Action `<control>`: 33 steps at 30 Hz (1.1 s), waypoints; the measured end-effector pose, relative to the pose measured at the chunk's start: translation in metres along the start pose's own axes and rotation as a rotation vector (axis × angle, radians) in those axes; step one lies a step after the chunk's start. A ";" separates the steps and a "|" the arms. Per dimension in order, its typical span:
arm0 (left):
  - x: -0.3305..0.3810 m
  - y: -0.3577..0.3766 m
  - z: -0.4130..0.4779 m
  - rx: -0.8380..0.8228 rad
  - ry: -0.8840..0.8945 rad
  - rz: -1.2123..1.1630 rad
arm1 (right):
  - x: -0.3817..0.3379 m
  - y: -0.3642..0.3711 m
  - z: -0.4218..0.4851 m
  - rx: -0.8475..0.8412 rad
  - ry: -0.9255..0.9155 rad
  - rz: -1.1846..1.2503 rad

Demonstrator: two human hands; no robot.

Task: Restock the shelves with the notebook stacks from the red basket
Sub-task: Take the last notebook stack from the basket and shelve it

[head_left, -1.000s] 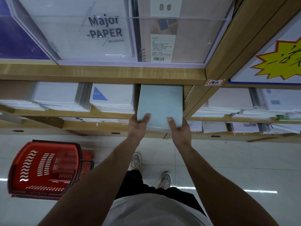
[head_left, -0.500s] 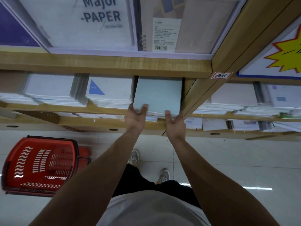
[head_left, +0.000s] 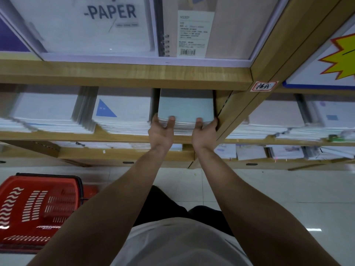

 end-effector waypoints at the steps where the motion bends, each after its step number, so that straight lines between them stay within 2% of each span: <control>1: -0.001 -0.001 0.001 -0.006 0.012 -0.005 | 0.001 -0.003 0.000 -0.011 0.003 0.014; 4: -0.003 -0.001 0.003 -0.012 0.026 -0.022 | 0.002 -0.009 -0.003 -0.077 -0.022 0.002; 10: -0.001 0.007 0.001 -0.049 -0.013 -0.065 | 0.008 -0.022 -0.025 -0.078 -0.112 -0.153; 12: -0.002 0.006 0.003 -0.093 0.003 -0.061 | 0.000 -0.030 -0.034 -0.080 -0.236 -0.250; 15: -0.007 0.002 0.004 -0.214 0.061 -0.080 | -0.030 -0.032 -0.039 -0.082 -0.531 -0.365; 17: -0.019 0.001 0.002 -0.273 0.067 -0.133 | -0.048 -0.018 -0.035 -0.141 -0.712 -0.489; 20: -0.044 0.005 0.000 -0.258 0.048 -0.076 | -0.045 0.007 -0.018 -0.297 -0.767 -0.700; 22: -0.053 0.009 -0.002 -0.199 0.073 -0.014 | -0.027 0.017 -0.005 -0.332 -0.778 -0.801; 29: -0.076 0.029 0.012 -0.061 0.197 0.066 | -0.011 0.019 0.007 -0.156 -1.006 -0.914; 33: -0.076 0.031 0.018 -0.016 0.252 0.072 | -0.004 0.025 0.013 -0.066 -1.039 -0.960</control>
Point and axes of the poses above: each hand's wrist, its own z-axis towards the middle knuckle, its own y-axis out of the palm, x = y × z, the point moved 6 cm from there along z, towards the middle knuckle, and after that the axes turned 5 degrees about z, right-handed, at the moved point
